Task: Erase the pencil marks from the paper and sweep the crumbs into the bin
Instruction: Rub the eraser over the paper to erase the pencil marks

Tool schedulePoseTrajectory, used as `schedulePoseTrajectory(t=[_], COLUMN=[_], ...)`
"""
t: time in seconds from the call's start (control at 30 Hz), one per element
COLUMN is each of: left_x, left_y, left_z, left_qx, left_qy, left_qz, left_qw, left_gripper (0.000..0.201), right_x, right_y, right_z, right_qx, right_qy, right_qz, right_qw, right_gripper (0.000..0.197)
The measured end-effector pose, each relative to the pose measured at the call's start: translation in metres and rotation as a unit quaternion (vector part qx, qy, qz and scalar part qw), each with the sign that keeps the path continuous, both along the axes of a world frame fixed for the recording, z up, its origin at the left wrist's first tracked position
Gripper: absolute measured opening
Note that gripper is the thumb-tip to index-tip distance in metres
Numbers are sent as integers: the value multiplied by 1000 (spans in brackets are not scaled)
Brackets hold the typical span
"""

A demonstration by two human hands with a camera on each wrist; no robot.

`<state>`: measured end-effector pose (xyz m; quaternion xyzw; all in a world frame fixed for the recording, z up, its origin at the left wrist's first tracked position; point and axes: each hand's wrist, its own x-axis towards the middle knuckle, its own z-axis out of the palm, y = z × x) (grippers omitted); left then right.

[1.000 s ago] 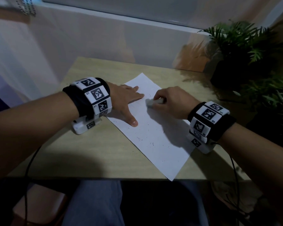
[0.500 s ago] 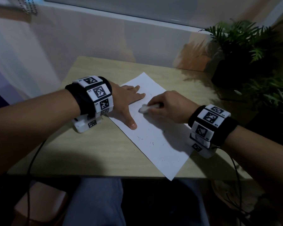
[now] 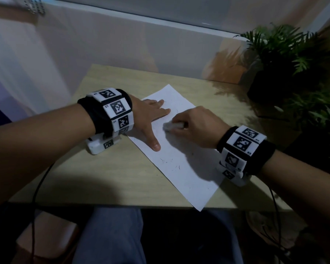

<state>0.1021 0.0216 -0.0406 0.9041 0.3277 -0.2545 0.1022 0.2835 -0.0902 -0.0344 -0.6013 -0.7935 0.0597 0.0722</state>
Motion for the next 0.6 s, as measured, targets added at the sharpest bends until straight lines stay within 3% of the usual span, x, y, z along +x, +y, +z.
schedulePoseTrajectory(t=[0.1,0.2,0.27,0.43,0.5,0.6], left_x=[3,1,0,3,4,4], left_y=[-1,0,0,0,5,9], left_z=[5,2,-1,3,-1,-7], left_qx=[-11,-1,2,-10,-24,-32], left_qy=[9,6,4,1,-19,-37], left_qz=[2,1,0,0,-9,-23], left_qw=[1000,1000,1000,1000,999,999], left_gripper=[156,160,158,157,157,150], right_x=[-7,0,-1,-17,-18,-22], right_y=[-7,2,5,-6,-1,5], right_z=[3,3,1,12,21,19], right_qx=[-83,-40,8,-69,-61,-31], right_qy=[55,32,-9,20,31,23], right_qz=[57,-18,-58,36,38,29], right_qw=[993,999,998,997,997,999], right_gripper=[39,53,50,37,27,28])
